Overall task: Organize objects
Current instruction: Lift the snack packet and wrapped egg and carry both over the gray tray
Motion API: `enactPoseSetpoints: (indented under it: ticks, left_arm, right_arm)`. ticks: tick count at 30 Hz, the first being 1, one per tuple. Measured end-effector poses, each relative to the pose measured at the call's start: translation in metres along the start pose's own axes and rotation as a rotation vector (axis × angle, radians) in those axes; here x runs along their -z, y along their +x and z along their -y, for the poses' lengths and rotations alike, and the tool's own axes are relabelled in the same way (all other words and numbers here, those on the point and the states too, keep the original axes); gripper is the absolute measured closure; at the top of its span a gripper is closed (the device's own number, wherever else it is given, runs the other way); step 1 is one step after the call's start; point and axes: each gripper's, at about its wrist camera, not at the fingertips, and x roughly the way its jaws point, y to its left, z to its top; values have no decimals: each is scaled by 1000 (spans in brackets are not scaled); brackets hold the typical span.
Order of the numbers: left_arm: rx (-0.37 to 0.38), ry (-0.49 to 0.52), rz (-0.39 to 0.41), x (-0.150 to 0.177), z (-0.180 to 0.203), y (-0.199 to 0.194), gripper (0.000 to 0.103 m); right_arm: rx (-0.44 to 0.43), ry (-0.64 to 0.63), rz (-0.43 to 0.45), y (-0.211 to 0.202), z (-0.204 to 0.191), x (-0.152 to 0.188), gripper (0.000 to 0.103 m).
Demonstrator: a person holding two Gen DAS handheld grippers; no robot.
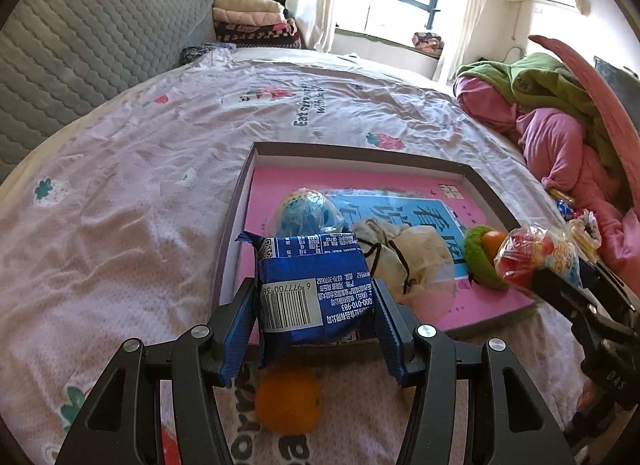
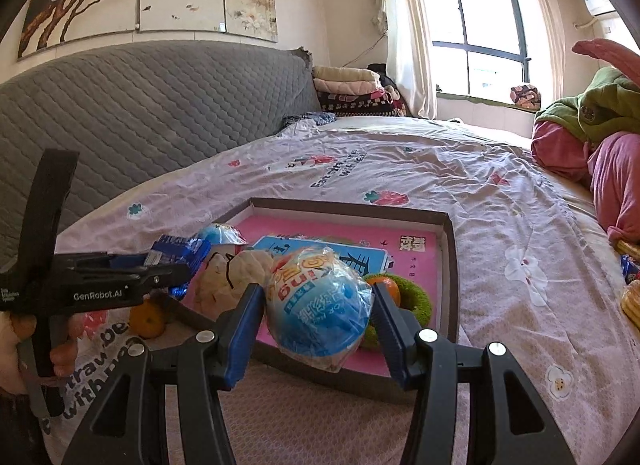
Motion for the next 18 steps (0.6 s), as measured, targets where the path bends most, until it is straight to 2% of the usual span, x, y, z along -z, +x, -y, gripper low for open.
enactPoseSetpoints:
  ticks: [9, 18]
  left_arm:
    - [3, 5, -20, -4, 1, 19, 46]
    - [0, 9, -52, -1, 4, 33, 46]
  right_arm:
    - [-9, -18, -26, 14, -6, 1, 48]
    - [-16, -36, -93, 35, -9, 3, 48]
